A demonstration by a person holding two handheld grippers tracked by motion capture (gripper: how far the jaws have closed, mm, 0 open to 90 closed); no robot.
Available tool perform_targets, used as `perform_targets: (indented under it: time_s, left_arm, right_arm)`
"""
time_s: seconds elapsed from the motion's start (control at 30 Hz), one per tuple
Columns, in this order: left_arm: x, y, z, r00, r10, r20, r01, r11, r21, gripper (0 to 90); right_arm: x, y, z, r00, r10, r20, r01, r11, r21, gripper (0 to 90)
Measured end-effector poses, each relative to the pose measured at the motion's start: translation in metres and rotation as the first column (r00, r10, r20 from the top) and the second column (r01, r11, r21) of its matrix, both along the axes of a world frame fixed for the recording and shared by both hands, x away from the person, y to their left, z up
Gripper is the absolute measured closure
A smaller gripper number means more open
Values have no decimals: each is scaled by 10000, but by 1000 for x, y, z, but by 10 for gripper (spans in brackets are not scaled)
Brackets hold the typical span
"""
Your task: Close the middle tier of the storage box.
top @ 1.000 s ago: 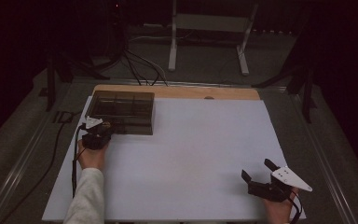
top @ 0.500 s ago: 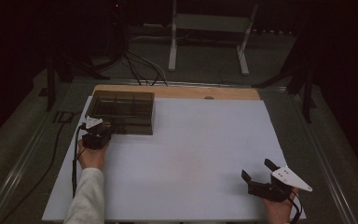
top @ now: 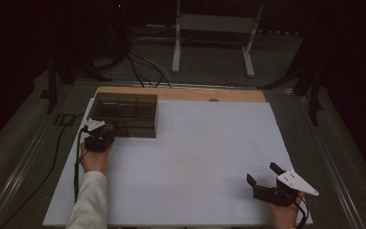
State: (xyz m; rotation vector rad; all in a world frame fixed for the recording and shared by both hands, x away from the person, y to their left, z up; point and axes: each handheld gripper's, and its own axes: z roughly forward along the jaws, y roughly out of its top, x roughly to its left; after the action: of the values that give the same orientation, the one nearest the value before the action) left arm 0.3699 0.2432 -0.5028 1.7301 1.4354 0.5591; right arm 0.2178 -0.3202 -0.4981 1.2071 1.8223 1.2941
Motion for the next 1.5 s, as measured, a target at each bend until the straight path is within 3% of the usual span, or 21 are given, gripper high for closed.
perform_targets:
  time_s: [0.8, 1.0, 1.2, 1.5]
  left_arm:
    - [3, -3, 1, 9998, 220, 10, -220, 9998, -22, 900]
    - [3, -1, 1, 9999, 141, -79, -143, 9997, -179, 900]
    - [0, 3, 3, 9999, 6, -165, -7, 10000, -58, 900]
    - [-7, 14, 11, 9996, -240, -114, 236, 9991, -360, 740]
  right_arm:
    - [0, 0, 0, 10000, 2, 6, -2, 10000, -9, 8]
    - [0, 0, 0, 10000, -15, -7, 15, 10000, 30, 7]
    - [0, -1, 0, 10000, -24, -14, 24, 10000, 33, 7]
    - [-1, -1, 1, 10000, -19, -2, 19, 10000, 33, 7]
